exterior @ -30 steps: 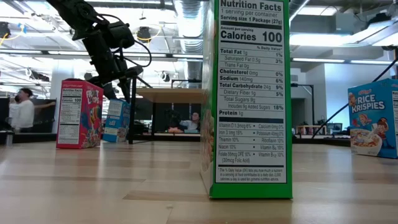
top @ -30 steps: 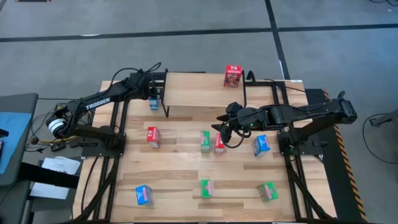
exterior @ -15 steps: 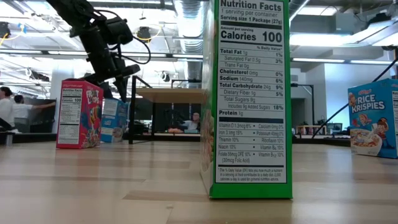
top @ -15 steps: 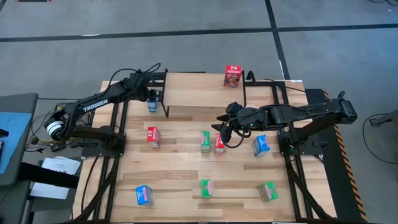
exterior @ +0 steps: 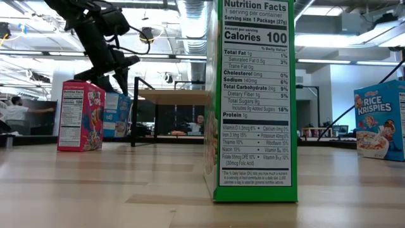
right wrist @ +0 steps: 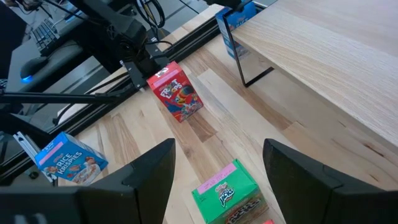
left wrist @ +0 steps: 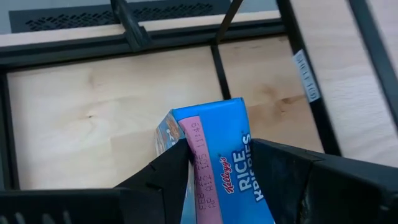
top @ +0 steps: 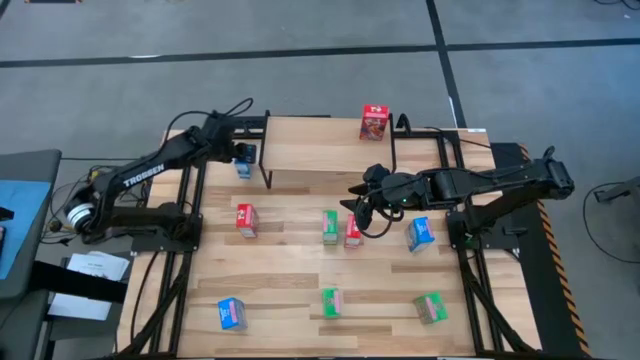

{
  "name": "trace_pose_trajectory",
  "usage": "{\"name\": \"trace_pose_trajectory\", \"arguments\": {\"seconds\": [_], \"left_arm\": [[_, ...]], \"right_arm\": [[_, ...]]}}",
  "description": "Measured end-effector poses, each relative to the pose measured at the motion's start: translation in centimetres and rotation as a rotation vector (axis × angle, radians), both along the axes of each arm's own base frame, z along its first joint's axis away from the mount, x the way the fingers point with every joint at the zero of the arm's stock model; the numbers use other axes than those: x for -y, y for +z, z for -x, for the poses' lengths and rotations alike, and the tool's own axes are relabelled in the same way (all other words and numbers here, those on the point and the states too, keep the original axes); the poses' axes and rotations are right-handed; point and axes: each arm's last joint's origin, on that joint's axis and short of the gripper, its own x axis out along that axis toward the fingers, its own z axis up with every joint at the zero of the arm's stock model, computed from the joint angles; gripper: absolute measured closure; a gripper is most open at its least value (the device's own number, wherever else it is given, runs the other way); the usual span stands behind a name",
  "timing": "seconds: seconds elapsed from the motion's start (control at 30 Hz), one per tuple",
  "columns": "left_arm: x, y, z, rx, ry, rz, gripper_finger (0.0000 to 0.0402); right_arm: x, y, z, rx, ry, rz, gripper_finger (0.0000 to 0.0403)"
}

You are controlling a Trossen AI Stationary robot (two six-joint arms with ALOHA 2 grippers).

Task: Stack cereal on shelf
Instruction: Put the top blue cereal box on the shelf

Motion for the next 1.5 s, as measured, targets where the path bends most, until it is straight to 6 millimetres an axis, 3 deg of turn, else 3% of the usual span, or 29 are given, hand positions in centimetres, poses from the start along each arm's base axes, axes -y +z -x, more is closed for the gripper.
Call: {"name": "trace_pose_trajectory", "arguments": {"seconds": [1.1, 1.5], "left_arm": [[3.6, 4.7, 3.6, 0.163, 0.003, -0.198, 0.0249], [4.0, 5.9, 4.0, 0.229, -0.010, -0.278, 0.0249]], "right_arm": [[0.0, 0.0, 0.0, 0.001, 0.000, 0.000, 0.0137], [0.0, 0.0, 0.0, 0.001, 0.000, 0.000, 0.0137]]}}
